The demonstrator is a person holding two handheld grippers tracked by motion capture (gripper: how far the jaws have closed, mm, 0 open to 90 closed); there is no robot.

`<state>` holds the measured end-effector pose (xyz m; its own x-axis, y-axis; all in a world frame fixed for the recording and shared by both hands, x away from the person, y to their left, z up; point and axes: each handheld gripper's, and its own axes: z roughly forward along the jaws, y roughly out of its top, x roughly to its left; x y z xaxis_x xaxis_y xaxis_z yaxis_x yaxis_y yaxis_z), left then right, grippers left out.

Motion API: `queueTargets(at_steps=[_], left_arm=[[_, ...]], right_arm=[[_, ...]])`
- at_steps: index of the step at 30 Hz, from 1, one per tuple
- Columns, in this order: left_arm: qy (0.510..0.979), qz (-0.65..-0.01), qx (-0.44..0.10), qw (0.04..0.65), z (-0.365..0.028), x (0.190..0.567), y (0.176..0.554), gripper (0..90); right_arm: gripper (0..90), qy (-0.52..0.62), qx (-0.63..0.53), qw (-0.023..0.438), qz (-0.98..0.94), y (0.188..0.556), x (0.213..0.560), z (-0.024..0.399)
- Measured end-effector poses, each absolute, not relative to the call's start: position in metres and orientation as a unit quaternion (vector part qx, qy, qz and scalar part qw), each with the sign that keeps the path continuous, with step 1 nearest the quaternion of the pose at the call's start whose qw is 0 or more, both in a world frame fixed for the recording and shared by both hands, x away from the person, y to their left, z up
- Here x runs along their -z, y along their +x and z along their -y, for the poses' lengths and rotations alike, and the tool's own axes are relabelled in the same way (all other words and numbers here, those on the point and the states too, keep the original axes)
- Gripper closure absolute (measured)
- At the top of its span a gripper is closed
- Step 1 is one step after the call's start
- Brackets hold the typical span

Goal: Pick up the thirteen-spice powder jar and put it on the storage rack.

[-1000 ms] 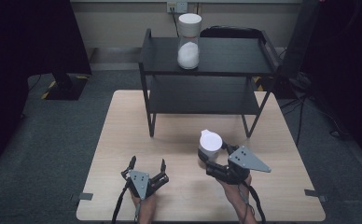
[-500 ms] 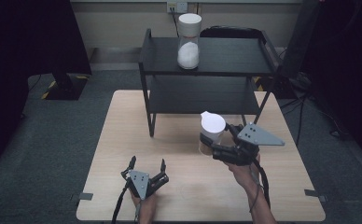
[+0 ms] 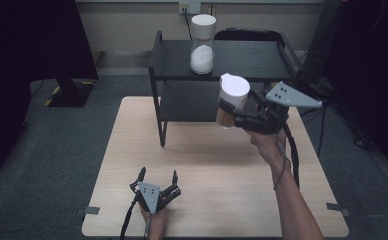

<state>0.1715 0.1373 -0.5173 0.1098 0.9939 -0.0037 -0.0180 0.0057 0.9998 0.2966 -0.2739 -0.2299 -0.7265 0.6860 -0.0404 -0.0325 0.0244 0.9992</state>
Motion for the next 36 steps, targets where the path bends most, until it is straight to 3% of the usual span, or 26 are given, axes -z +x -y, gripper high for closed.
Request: queueTargets(at_steps=[10,18,36], left_arm=[[0.521,-0.468,-0.475,0.532,-0.137,0.517,0.172,0.1],[0.521,-0.468,-0.475,0.532,-0.137,0.517,0.172,0.1],[0.521,-0.468,-0.475,0.532,-0.137,0.517,0.171,0.1]], right_arm=[[30.3,0.299,-0.638,0.326,-0.63,0.321,0.19,0.254],[30.3,0.361,-0.606,0.384,-0.597,0.338,0.182,0.221],[30.2,0.401,-0.582,0.41,-0.576,0.366,0.182,0.192]])
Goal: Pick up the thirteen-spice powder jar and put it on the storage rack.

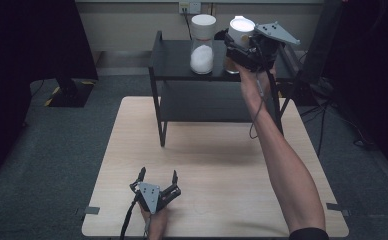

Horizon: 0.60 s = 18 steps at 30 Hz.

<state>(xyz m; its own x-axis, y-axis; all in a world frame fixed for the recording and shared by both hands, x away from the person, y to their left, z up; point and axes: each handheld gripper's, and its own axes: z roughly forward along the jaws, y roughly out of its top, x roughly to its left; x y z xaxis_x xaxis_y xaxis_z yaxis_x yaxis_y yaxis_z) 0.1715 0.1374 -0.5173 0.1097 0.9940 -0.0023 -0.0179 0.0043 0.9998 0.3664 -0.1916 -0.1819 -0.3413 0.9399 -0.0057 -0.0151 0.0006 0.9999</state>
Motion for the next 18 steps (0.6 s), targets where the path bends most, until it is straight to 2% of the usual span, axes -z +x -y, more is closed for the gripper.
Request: queueTargets(at_steps=[7,11,14,18], left_arm=[[0.521,-0.468,-0.475,0.532,-0.1374,0.5173,0.1715,0.1],[0.522,-0.468,-0.476,0.532,-0.1374,0.5173,0.1715,0.1],[0.521,-0.468,-0.475,0.532,-0.1373,0.5173,0.1715,0.1],[0.522,-0.468,-0.476,0.532,-0.1374,0.5173,0.1715,0.1]], right_arm=[[30.0,0.398,-0.583,0.416,-0.573,0.3663,0.1858,0.1902],[29.3,0.401,-0.588,0.403,-0.575,0.3685,0.1838,0.1948],[17.8,0.407,-0.585,0.405,-0.573,0.367,0.1826,0.1935],[13.7,0.397,-0.585,0.416,-0.573,0.3634,0.1837,0.1943]])
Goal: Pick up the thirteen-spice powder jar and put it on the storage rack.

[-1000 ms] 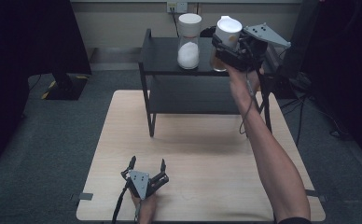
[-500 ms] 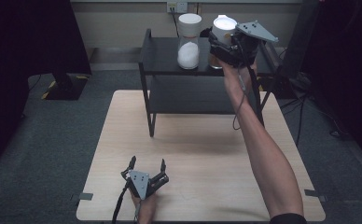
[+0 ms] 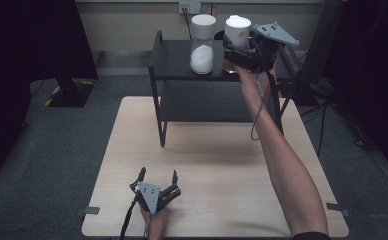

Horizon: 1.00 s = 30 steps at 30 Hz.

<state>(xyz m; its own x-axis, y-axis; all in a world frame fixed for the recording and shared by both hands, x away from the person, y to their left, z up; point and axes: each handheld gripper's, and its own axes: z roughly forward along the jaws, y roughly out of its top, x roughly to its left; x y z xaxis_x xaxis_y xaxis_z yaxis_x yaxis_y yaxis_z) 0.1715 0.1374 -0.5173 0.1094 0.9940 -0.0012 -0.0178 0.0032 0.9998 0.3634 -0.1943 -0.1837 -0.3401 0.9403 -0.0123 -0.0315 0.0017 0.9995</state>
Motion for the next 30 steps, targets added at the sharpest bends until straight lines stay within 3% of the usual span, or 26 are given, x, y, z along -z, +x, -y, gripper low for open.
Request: queueTargets(at_steps=[7,30], left_arm=[[0.521,-0.468,-0.475,0.532,-0.137,0.517,0.171,0.1],[0.519,-0.47,-0.477,0.531,-0.136,0.517,0.171,0.1]], right_arm=[[0.0,0.394,-0.59,0.417,-0.568,0.359,0.186,0.193],[0.0,0.38,-0.604,0.419,-0.561,0.319,0.205,0.209]])
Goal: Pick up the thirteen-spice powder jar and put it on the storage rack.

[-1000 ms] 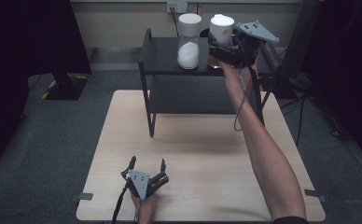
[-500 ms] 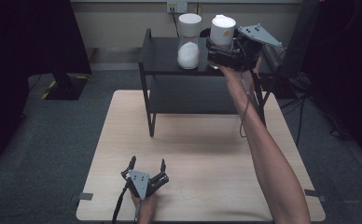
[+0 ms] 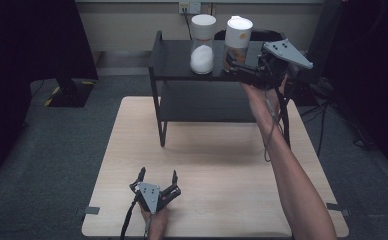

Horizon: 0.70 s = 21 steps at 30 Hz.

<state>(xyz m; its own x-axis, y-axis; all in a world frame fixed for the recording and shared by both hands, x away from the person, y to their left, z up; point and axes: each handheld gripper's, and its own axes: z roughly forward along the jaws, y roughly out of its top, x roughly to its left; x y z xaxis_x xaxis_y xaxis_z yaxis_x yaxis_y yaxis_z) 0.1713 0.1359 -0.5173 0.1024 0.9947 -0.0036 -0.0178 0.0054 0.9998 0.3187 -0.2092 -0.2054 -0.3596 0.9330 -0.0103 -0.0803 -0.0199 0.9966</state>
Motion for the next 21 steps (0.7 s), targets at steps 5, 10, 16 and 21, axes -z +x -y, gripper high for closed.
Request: queueTargets(at_steps=[5,10,16,21], left_arm=[[0.517,-0.473,-0.48,0.528,-0.134,0.517,0.171,0.1],[0.517,-0.473,-0.48,0.529,-0.134,0.517,0.171,0.1],[0.517,-0.473,-0.48,0.529,-0.134,0.517,0.171,0.1],[0.517,-0.473,-0.48,0.529,-0.134,0.517,0.171,0.1]], right_arm=[[0.0,0.378,-0.608,0.418,-0.559,0.306,0.212,0.212],[0.0,0.377,-0.613,0.414,-0.557,0.292,0.223,0.217],[0.0,0.375,-0.609,0.427,-0.553,0.275,0.241,0.222],[0.0,0.382,-0.611,0.42,-0.551,0.268,0.256,0.228]])
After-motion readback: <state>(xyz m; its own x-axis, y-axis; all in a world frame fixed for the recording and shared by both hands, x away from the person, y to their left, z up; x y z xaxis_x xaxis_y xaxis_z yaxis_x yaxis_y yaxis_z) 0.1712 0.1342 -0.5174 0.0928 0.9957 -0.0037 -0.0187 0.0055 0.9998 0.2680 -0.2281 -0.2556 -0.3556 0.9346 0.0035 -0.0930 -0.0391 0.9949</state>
